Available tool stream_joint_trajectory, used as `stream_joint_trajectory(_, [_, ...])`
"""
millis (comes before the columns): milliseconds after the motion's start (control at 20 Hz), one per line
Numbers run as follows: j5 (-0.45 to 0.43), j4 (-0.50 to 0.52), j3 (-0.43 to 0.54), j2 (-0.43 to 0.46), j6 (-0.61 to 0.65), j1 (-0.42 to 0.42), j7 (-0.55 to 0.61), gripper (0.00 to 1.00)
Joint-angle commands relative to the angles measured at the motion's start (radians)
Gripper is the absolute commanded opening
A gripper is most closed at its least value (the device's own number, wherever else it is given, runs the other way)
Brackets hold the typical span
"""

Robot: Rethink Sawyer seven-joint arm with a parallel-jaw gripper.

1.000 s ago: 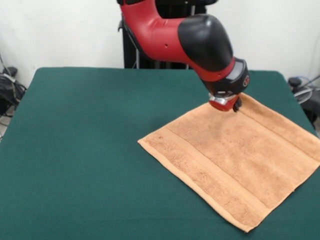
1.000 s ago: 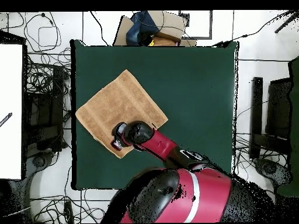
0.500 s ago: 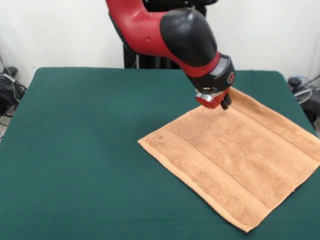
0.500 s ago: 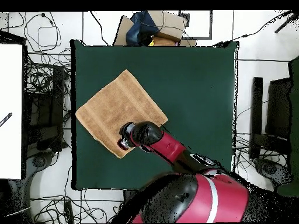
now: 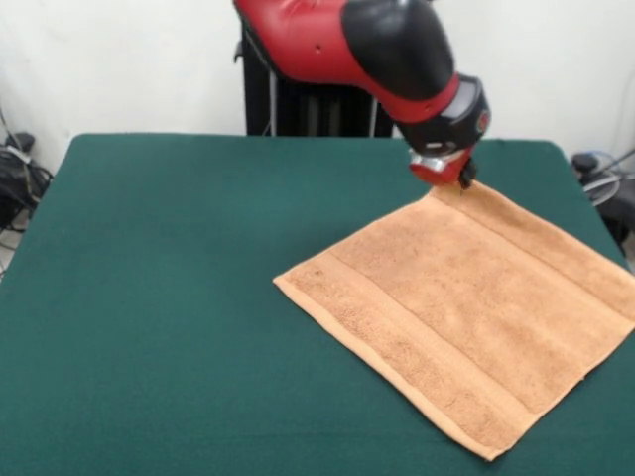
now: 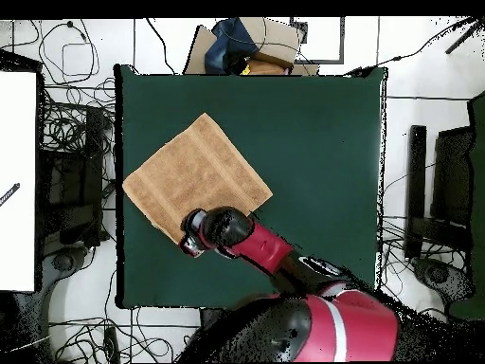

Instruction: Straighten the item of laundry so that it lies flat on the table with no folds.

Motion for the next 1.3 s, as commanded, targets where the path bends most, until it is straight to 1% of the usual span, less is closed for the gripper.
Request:
stream_joint_trajectory(50, [0.055, 0.063, 0.103, 0.047, -0.164, 0.083, 0.076, 0.00])
stream_joint_trajectory(100, [0.057, 0.052, 0.098, 0.065, -0.185, 0.098, 0.082, 0.00])
stream_joint_trajectory(350, [0.045, 0.029, 0.084, 0.136, -0.267, 0.125, 0.071, 0.00])
stream_joint_trajectory(500, [0.020, 0.036, 0.072, 0.166, -0.307, 0.116, 0.048, 0.00])
stream_joint_trajectory(650, [-0.010, 0.046, 0.064, 0.194, -0.341, 0.082, 0.015, 0.00])
stream_joint_trajectory(800, [-0.010, 0.067, 0.066, 0.176, -0.332, 0.048, 0.010, 0.00])
stream_joint_trajectory(1000, [-0.003, 0.100, 0.076, 0.107, -0.275, -0.006, 0.007, 0.00])
stream_joint_trajectory(1150, [-0.004, 0.114, 0.082, 0.072, -0.234, -0.053, -0.009, 0.00])
stream_joint_trajectory(1300, [0.003, 0.110, 0.076, 0.047, -0.184, -0.071, -0.018, 0.00])
